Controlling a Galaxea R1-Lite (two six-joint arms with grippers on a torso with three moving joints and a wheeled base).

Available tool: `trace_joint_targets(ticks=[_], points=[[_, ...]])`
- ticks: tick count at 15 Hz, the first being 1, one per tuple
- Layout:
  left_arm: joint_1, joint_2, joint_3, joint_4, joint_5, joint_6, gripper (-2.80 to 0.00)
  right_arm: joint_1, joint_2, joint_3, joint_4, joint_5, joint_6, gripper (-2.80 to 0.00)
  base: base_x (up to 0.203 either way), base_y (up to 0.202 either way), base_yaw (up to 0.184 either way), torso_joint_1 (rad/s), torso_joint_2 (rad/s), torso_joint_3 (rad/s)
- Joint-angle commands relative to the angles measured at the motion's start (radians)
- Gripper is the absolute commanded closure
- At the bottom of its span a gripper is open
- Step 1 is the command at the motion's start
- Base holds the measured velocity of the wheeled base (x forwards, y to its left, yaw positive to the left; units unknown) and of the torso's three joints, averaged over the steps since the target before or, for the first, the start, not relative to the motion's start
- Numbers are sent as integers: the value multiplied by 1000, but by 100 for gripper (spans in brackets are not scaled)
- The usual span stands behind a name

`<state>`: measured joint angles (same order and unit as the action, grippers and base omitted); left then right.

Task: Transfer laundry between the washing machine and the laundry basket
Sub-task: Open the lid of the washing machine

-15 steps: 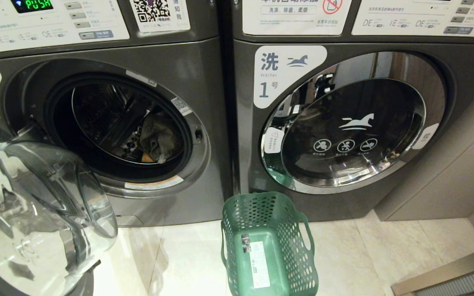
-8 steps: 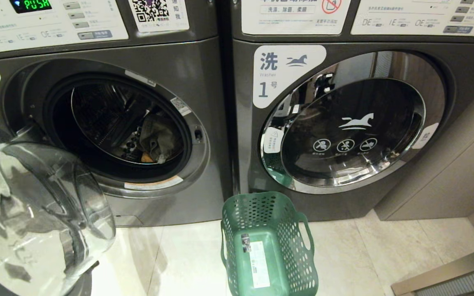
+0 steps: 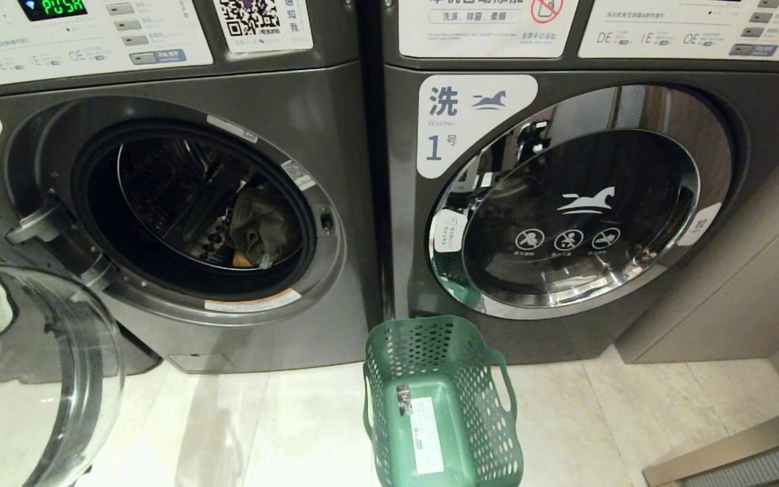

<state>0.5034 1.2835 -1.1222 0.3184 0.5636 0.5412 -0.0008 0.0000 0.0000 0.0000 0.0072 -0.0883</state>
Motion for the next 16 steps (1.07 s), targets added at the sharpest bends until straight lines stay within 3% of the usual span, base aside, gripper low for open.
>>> trace_joint_targets(ticks=[1,3,5,7,9,10,13,16], points=[[81,20,-24,-6,0,-1,0,1,2,0,0,0,-1,0,0,0,0,0,0,0],[112,22,-59,-46,-9,-16,0,1,2,0,0,0,-1,0,0,0,0,0,0,0],[95,23,-68,-117,-63,-109,0,1,2,0,0,0,-1,0,0,0,0,0,0,0],[41,2,-53,-132,-246,-183,0,1,2,0,0,0,-1,0,0,0,0,0,0,0],[-68,-80,-3,-135,-448,-275,0,1,2,0,0,0,-1,0,0,0,0,0,0,0],[-106,-140,42,-134,-497,-303,0,1,2,0,0,0,-1,0,0,0,0,0,0,0],[-231,-338,302,-144,-538,-344,0,1,2,0,0,0,-1,0,0,0,0,0,0,0],[-389,-492,644,-263,-496,-378,0,1,2,0,0,0,-1,0,0,0,0,0,0,0]])
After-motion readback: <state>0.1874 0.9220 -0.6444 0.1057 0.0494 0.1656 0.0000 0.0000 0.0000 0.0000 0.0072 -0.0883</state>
